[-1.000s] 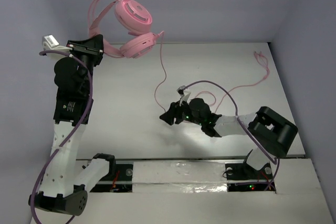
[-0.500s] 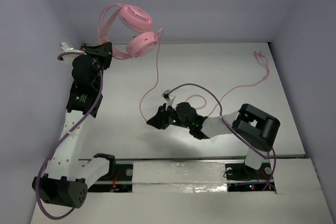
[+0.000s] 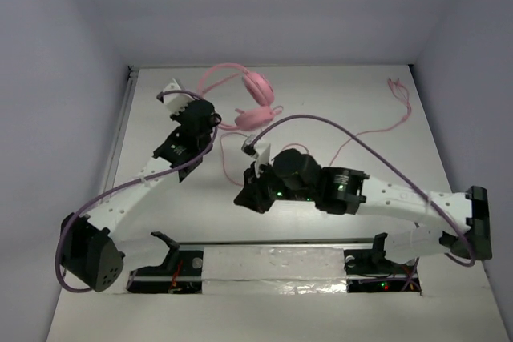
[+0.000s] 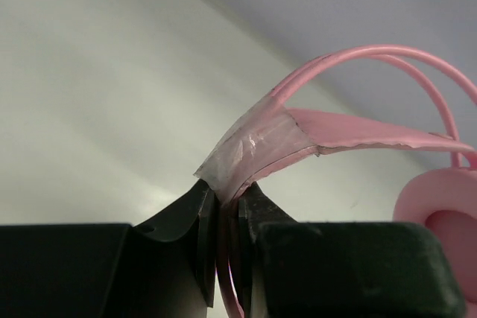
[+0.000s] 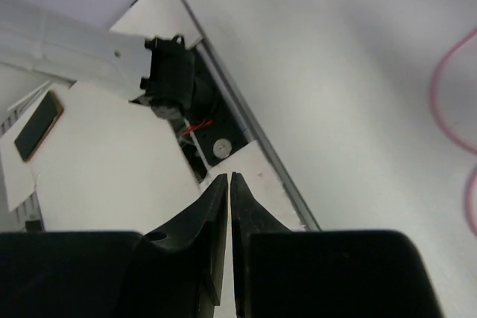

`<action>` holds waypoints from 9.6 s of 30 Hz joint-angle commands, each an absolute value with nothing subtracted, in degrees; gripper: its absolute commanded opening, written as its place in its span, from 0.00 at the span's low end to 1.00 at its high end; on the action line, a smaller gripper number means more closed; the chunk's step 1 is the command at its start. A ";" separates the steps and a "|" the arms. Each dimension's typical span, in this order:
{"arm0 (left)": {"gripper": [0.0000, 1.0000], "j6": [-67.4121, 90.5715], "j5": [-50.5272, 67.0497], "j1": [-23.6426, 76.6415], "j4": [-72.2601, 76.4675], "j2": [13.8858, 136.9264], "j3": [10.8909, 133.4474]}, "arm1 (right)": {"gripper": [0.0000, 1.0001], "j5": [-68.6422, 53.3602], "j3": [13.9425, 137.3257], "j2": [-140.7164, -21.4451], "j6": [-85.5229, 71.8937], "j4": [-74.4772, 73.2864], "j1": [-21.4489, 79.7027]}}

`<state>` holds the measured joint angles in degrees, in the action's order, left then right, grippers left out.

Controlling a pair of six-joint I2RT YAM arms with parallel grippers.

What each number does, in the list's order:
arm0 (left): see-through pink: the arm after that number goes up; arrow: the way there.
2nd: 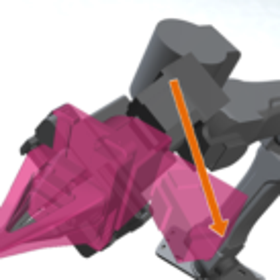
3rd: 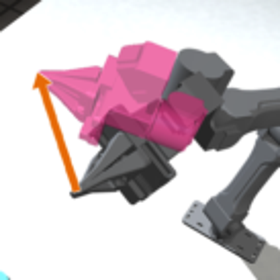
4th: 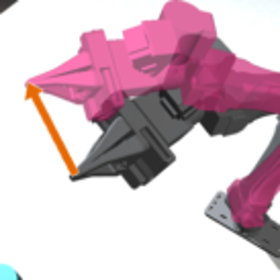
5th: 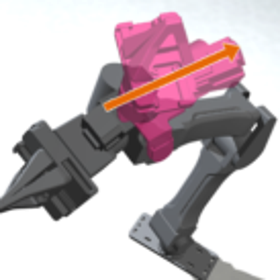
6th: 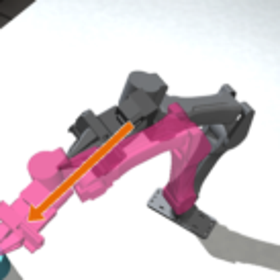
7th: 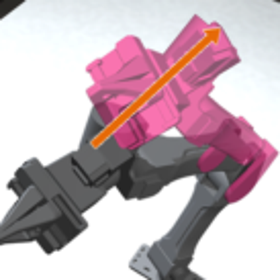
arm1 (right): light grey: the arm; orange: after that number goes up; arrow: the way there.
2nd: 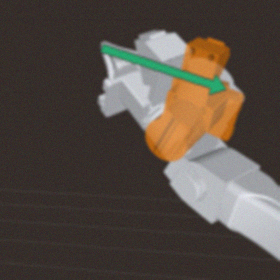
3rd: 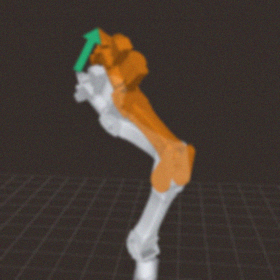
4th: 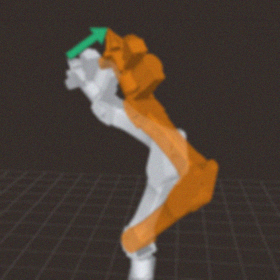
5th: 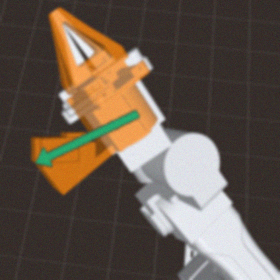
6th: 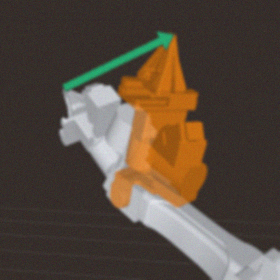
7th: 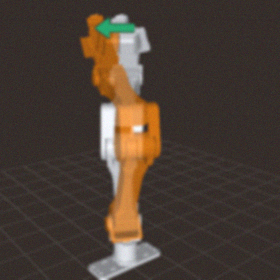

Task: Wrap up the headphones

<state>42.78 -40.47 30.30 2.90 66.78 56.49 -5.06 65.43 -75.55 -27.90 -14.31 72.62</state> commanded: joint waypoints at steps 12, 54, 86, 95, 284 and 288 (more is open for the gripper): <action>0.00 34.37 -41.40 33.05 3.25 59.41 75.74 | 0.34 8.96 46.59 -60.02 -26.89 7.27 65.74; 0.00 35.59 -28.74 33.05 -4.83 60.38 99.67 | 0.69 8.27 44.47 -87.80 -25.93 39.19 53.79; 0.00 33.06 -50.35 33.05 8.88 59.23 79.89 | 0.00 -8.43 40.69 -83.51 -31.47 33.43 62.13; 0.00 21.01 -56.33 33.05 9.49 66.53 76.74 | 0.00 -10.55 54.64 -71.73 -25.06 -10.87 66.01; 0.00 4.05 -3.61 37.71 -18.53 59.32 71.10 | 0.00 27.87 70.23 -62.67 -3.60 -16.79 53.80; 0.00 2.29 4.79 37.18 -19.25 58.54 69.70 | 0.00 26.98 69.79 -63.19 -3.43 -15.29 51.94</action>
